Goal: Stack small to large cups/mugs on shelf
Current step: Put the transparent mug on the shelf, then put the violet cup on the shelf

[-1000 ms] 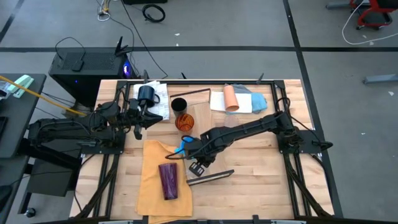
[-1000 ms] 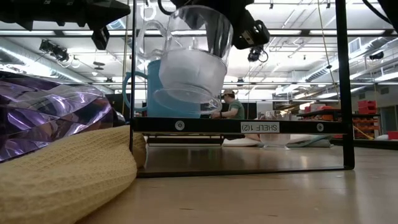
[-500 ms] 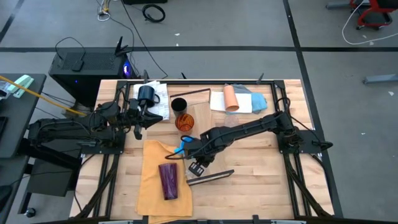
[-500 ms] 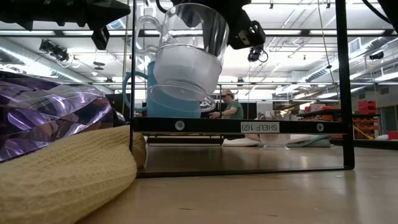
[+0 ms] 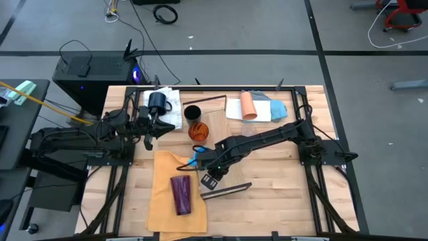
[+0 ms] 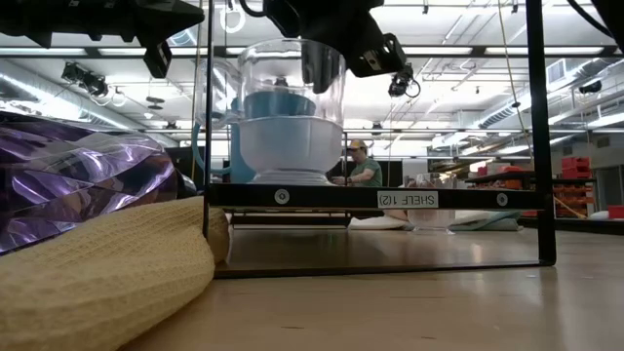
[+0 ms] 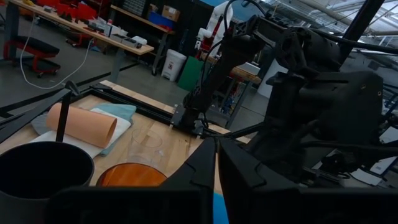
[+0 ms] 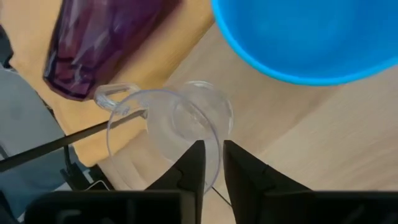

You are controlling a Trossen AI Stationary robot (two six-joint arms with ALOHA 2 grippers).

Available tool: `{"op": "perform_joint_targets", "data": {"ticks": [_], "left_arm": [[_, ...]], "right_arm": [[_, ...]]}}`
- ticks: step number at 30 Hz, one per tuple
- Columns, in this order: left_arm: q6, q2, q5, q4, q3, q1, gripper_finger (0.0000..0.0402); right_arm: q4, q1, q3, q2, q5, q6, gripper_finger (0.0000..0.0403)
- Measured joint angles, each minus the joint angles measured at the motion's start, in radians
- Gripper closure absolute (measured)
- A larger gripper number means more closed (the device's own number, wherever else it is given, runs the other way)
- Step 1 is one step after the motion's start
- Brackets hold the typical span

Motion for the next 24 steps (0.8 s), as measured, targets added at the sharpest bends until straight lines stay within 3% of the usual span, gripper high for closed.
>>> {"op": "perform_joint_targets", "data": {"ticks": [14, 24], "left_arm": [[0.0, 0.0, 0.0, 0.0, 0.0, 0.0, 0.0376], [0.0, 0.0, 0.0, 0.0, 0.0, 0.0, 0.0367]], "right_arm": [[0.0, -0.001, 0.0, -0.006, -0.022, -0.006, 0.0336], [0.0, -0.016, 0.0, -0.125, -0.02, 0.003, 0.0336]]}}
